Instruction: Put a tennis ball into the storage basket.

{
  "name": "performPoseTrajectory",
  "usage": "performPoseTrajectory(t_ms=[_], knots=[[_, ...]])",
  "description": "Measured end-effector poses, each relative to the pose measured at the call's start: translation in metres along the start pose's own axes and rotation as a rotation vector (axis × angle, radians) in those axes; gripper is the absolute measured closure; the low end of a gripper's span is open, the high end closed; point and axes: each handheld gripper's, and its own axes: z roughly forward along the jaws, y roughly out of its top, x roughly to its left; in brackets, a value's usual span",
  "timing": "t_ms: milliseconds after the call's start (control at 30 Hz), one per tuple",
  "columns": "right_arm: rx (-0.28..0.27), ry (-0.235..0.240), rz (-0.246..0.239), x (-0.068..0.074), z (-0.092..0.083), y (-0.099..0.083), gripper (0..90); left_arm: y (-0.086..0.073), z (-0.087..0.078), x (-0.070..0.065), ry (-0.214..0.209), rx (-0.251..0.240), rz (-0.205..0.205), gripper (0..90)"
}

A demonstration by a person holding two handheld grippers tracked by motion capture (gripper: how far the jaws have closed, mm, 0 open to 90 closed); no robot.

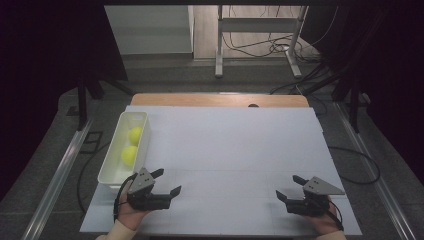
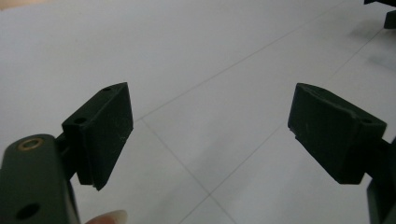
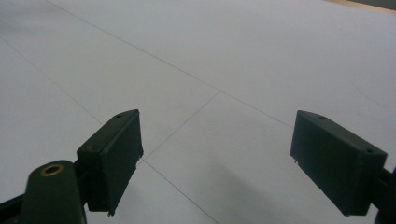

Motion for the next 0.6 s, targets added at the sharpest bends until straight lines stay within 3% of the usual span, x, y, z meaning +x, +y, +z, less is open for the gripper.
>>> performPoseTrajectory(t_ms=[300, 600], knots=[[0.000, 0.012, -0.009, 0.0010, 0.0003, 0.0000, 16.8, -0.0068, -0.0001, 0.0047, -0.008, 0.012, -0.006, 16.7], [0.005, 0.033, -0.015, 0.0018, 0.0012, -0.0007, 16.7, -0.0062, 0.0046, 0.0027, -0.006, 0.025, 0.018, 16.2]])
